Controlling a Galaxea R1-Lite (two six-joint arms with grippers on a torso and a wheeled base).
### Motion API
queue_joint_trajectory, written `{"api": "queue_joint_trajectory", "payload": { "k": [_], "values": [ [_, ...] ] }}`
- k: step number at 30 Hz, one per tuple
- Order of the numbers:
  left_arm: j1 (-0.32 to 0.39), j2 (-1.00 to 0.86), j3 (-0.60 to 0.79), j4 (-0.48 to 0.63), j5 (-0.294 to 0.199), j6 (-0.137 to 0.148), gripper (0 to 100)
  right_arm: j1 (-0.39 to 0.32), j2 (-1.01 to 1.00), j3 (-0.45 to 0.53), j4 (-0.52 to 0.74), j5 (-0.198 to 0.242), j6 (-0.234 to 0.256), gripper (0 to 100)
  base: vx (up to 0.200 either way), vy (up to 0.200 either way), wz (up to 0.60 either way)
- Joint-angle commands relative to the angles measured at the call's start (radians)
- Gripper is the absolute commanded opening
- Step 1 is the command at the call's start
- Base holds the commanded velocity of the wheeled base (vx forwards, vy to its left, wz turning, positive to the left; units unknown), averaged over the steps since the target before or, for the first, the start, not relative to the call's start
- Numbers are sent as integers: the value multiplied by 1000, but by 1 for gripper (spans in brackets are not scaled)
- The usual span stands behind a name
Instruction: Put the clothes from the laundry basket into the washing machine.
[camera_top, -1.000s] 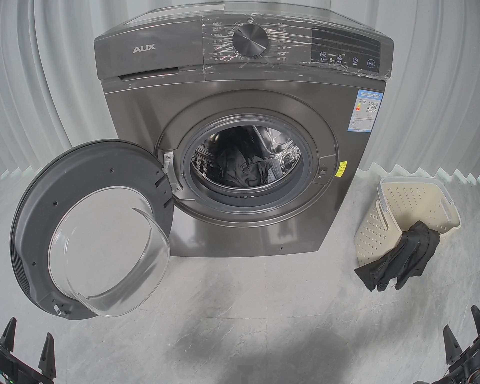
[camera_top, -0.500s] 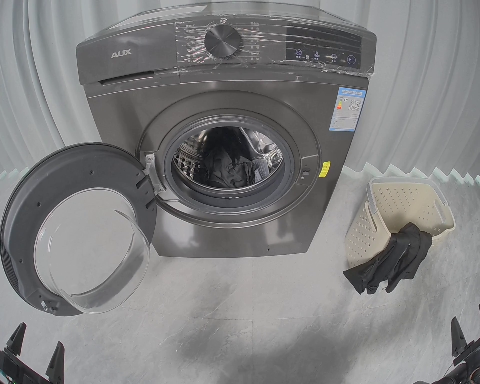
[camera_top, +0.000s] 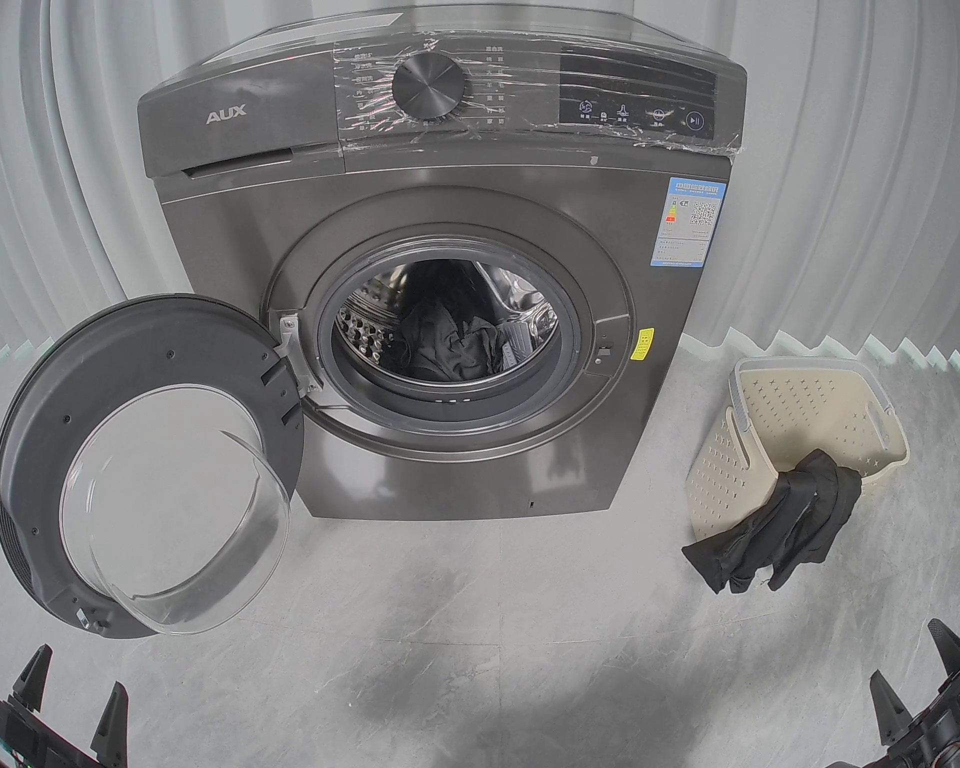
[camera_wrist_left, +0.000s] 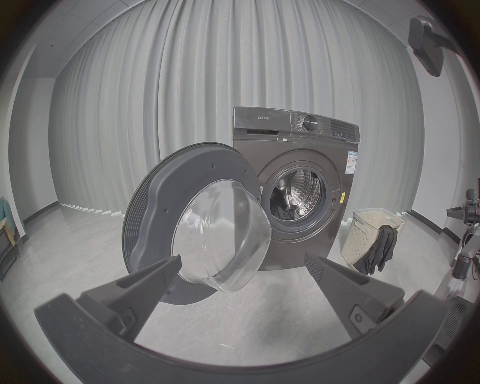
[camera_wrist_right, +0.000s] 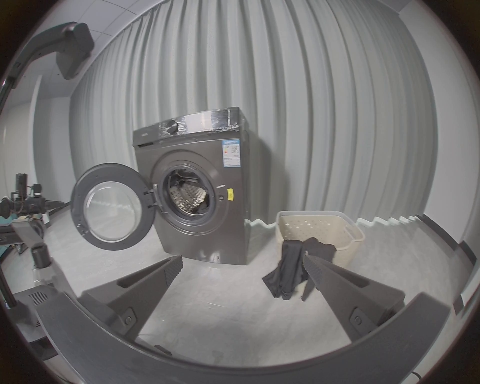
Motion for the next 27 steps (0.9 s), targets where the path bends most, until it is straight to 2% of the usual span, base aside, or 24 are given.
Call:
{"api": "queue_joint_trajectory", "payload": {
  "k": [1,27],
  "values": [
    [0,-14,18,1,0,4,100,3,-3,6,21,-138,20,100,0,-200,0],
    [1,-14,18,1,0,6,100,5,-5,11,4,-146,18,100,0,-200,0]
  ]
}}
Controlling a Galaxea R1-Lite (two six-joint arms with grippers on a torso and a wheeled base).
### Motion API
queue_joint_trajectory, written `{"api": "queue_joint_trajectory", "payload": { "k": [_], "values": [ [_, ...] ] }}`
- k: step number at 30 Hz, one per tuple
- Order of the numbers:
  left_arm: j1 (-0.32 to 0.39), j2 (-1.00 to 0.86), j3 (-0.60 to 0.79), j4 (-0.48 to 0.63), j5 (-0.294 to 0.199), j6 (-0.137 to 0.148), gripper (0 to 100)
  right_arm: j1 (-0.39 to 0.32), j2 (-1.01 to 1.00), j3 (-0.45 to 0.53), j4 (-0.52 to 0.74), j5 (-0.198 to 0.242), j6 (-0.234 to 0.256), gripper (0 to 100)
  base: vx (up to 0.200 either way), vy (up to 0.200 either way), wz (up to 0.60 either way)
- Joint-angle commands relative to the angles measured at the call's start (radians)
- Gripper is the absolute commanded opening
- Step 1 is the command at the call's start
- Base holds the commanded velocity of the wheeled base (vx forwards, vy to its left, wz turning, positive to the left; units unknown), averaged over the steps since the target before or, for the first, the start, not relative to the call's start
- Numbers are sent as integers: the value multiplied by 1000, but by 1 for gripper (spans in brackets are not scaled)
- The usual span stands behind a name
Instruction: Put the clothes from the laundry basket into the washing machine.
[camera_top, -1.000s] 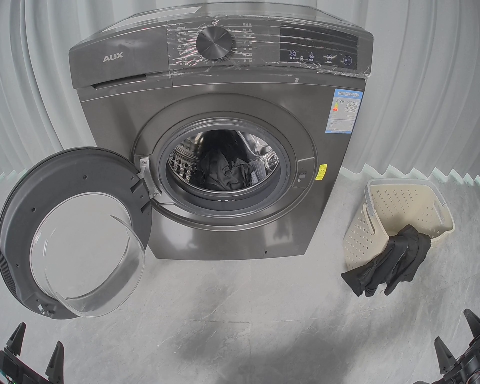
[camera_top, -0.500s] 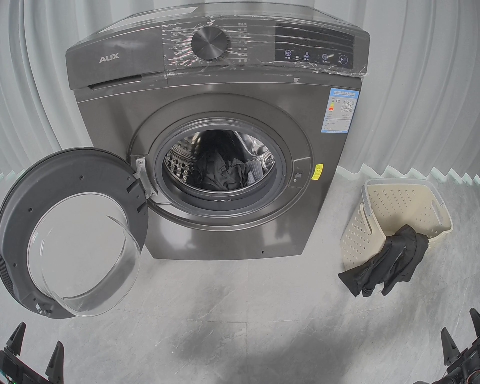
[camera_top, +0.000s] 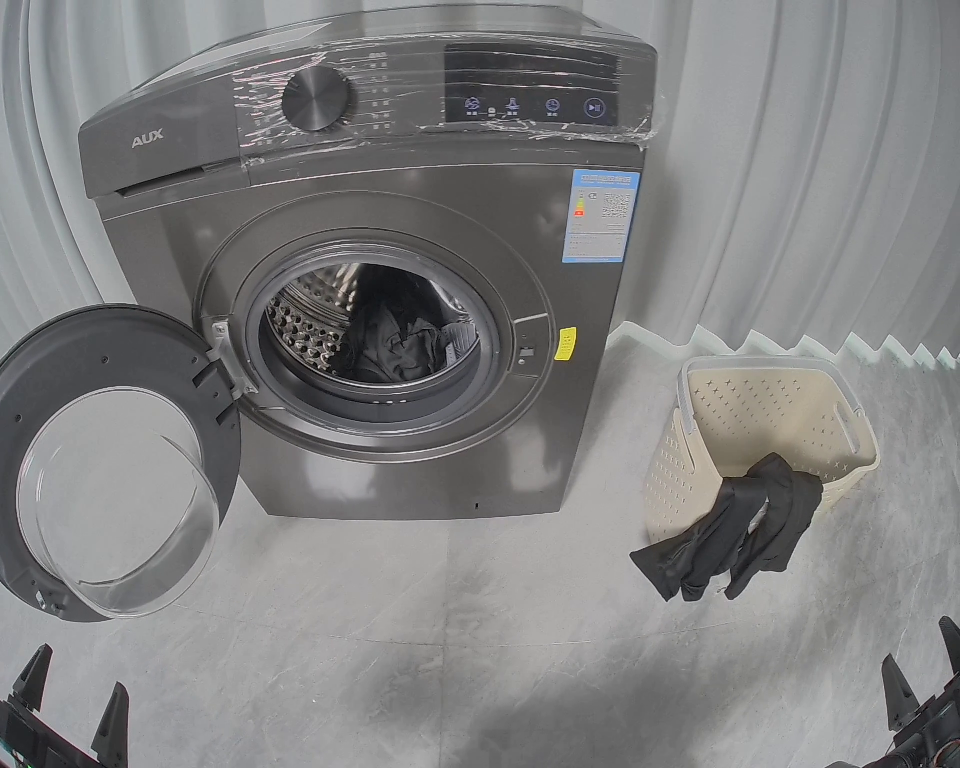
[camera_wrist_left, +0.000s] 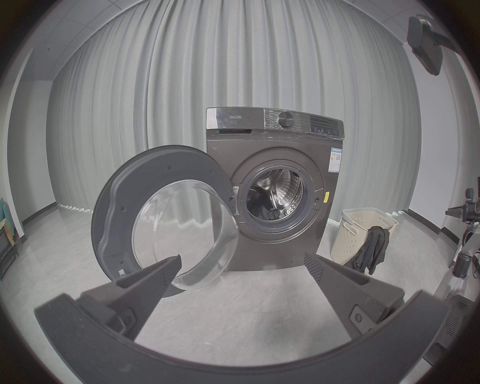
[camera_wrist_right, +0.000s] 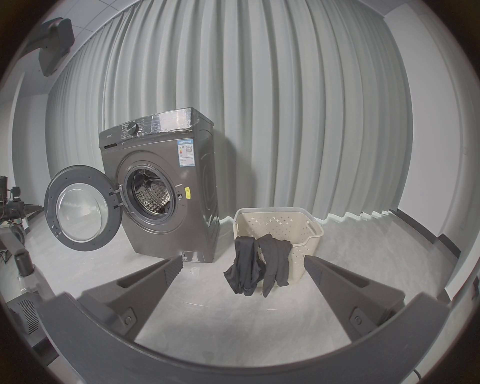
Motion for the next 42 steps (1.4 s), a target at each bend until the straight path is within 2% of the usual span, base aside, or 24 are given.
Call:
{"api": "queue_joint_trajectory", "payload": {
  "k": [1,17,27,34,36,42],
  "values": [
    [0,-15,18,0,0,-1,100,0,-6,7,0,0,0,100,0,-200,0],
    [0,-15,18,0,0,1,100,0,-6,7,0,0,0,100,0,-200,0],
    [-1,-15,18,-1,2,-8,100,0,-6,7,0,0,0,100,0,0,0],
    [0,-15,18,-1,-1,1,100,0,-6,7,0,0,0,100,0,0,0],
    [-1,-15,18,-1,0,-8,100,0,-6,7,0,0,0,100,0,0,0],
    [-1,-15,18,-1,2,-10,100,0,-6,7,0,0,0,100,0,-33,0]
  ]
}}
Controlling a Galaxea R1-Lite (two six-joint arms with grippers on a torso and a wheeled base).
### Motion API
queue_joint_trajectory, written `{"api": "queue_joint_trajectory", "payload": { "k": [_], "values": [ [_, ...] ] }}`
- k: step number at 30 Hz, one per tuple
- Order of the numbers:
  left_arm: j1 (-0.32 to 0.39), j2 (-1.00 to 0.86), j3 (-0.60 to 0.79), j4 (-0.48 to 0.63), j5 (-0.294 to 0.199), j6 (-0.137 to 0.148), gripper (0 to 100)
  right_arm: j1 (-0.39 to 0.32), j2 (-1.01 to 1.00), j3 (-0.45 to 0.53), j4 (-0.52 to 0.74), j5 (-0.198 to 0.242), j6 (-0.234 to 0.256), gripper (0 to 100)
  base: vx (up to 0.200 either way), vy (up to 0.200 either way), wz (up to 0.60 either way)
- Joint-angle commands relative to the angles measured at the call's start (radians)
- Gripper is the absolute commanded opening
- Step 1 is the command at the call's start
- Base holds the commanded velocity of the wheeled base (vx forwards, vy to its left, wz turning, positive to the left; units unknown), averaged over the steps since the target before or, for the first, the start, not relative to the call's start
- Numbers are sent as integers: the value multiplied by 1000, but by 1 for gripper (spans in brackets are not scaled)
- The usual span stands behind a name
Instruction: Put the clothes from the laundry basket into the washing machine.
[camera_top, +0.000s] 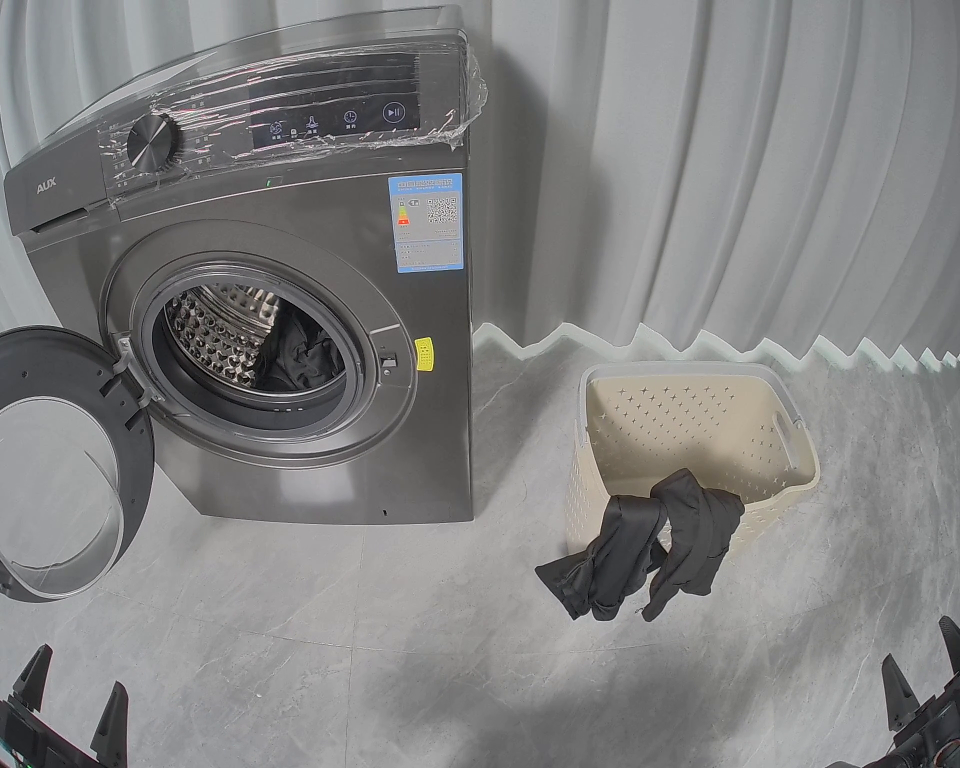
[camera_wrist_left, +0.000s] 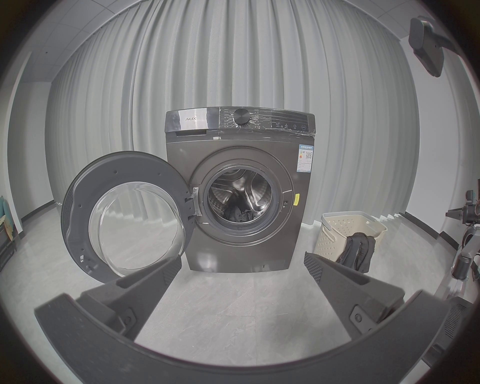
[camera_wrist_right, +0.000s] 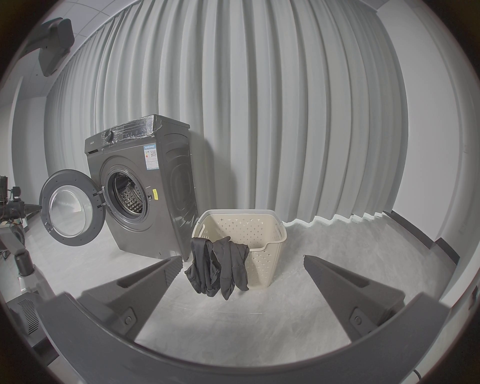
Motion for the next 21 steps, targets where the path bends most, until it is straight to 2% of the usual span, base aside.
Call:
{"api": "queue_joint_trajectory", "payload": {
  "k": [1,5,17,21],
  "values": [
    [0,-16,18,-2,1,-2,100,0,-7,7,0,0,0,100,0,-200,0],
    [0,-16,18,-2,1,-3,100,0,-7,7,0,0,-2,100,0,-200,0],
    [0,-16,16,0,1,-9,100,0,-7,7,0,0,0,100,0,0,0],
    [0,-16,16,0,1,-9,100,0,-7,7,0,0,0,100,0,-200,0]
  ]
}}
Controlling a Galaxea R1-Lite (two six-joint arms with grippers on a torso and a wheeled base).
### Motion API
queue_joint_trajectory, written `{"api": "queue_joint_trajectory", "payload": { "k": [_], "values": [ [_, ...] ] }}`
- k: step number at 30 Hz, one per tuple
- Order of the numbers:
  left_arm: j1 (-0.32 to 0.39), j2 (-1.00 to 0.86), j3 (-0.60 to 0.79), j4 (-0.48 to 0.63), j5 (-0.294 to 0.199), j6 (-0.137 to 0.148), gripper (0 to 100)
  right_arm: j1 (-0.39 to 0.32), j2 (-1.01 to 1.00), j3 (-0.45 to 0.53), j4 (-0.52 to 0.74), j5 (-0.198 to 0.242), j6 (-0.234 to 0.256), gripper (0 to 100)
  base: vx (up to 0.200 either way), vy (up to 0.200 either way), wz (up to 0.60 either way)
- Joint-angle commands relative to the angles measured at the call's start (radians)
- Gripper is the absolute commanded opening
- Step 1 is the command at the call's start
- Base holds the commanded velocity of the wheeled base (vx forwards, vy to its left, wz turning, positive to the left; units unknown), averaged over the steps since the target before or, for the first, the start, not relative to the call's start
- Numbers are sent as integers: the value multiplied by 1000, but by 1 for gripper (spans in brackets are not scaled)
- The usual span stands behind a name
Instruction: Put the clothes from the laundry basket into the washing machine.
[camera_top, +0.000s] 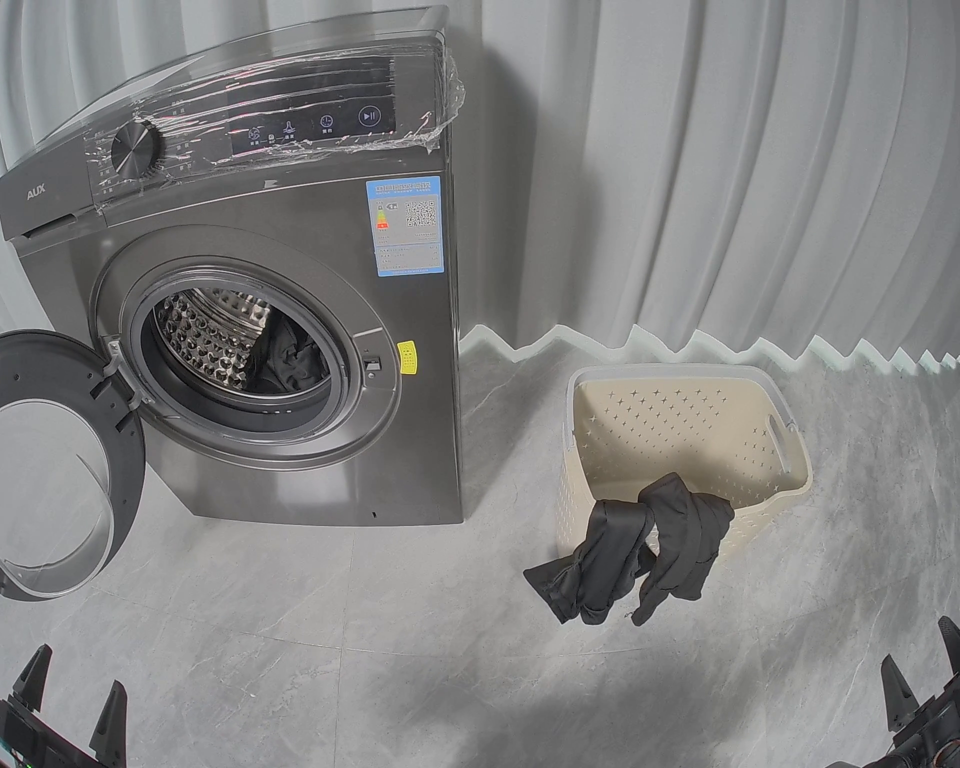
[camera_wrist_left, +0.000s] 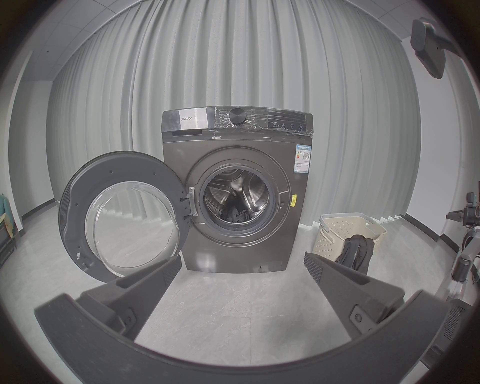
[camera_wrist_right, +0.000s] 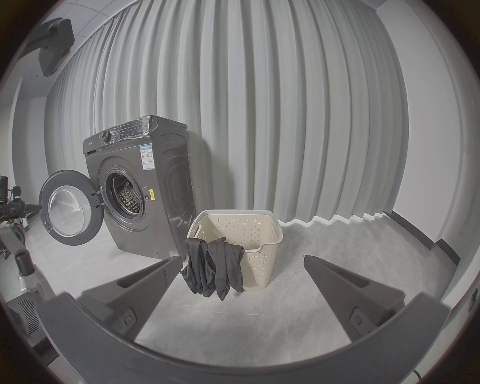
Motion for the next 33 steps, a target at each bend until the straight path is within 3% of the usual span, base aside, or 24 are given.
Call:
{"api": "queue_joint_trajectory", "payload": {
  "k": [1,14,33],
  "values": [
    [0,-16,16,0,0,-1,100,0,-7,7,0,0,0,100,0,-200,0],
    [0,-16,16,-1,0,1,100,0,-7,7,0,0,0,100,0,-200,0],
    [0,-16,16,-1,-3,4,100,0,-7,8,-1,0,-2,100,0,0,0]
  ]
}}
